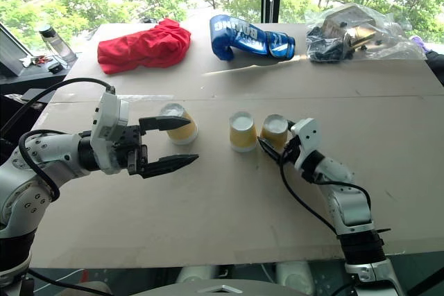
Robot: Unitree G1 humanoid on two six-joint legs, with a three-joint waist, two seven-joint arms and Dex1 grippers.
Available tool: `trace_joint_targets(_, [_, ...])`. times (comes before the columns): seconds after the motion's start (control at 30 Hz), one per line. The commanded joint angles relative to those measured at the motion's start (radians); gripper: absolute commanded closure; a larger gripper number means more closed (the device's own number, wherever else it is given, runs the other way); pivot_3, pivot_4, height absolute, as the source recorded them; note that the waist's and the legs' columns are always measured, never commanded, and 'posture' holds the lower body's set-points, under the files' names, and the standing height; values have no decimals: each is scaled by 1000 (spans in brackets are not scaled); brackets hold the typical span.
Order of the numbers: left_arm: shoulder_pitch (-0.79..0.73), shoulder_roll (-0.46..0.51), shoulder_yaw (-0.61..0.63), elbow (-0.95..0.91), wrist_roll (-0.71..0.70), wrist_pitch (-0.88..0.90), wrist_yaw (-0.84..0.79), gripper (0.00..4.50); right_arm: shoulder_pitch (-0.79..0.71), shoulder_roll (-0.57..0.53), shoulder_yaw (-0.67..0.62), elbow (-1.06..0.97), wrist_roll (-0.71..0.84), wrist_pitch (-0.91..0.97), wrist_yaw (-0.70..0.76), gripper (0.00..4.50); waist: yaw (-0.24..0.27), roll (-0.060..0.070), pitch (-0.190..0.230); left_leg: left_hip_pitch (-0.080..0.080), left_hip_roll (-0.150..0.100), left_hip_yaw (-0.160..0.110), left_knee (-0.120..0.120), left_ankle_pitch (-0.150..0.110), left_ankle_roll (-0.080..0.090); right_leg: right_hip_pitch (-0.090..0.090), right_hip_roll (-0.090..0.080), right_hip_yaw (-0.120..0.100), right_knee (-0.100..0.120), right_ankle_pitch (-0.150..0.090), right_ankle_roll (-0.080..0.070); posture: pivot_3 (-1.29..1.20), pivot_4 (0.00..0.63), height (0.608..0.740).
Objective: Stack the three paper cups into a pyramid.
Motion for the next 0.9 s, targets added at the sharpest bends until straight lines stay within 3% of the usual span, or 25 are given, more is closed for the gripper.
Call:
trace_joint_targets(0.03, [-14, -10, 29, -28, -13, -21, 14, 0, -4, -7, -25, -42, 23, -27, 17, 38, 0, 0, 0, 0, 0, 0, 0, 0, 0, 0, 0, 0, 0, 0, 0, 0, 150, 740])
trace_joint_targets(0.27, [8, -25, 57, -49, -30, -19, 39, 0, 58, -81, -71, -106, 68, -23, 80, 38, 2, 0, 0, 0, 0, 0, 0, 0, 0, 0, 0, 0, 0, 0, 0, 0, 150, 740])
trace_joint_targets(0.5, [80, -120, 85, -122, -22, -73, 132, 0, 143, -214, -171, -174, 185, 1, 214, 38, 1, 0, 0, 0, 0, 0, 0, 0, 1, 1, -1, 0, 0, 0, 0, 0, 150, 740])
trace_joint_targets(0.7, [135, -300, 93, -141, 110, -218, 324, 0, 181, -324, -270, -169, 267, -18, 336, 38, 5, 0, 0, 0, 0, 0, 1, 0, 1, 1, -1, 0, 0, 0, 0, 0, 150, 740])
trace_joint_targets(0.8, [206, -459, 27, -134, 326, -310, 542, 0, 203, -390, -349, -203, 405, 8, 475, 38, 5, 0, -1, 1, -1, 0, 1, -1, 1, 3, -2, 1, -1, 0, 0, 0, 150, 740])
trace_joint_targets(0.9, [243, -544, -19, -99, 414, -332, 630, 0, 217, -412, -377, -239, 496, 77, 486, 38, 5, -2, -1, 0, -2, 0, 1, -1, 1, 4, -2, 1, -2, 0, 0, 0, 150, 740])
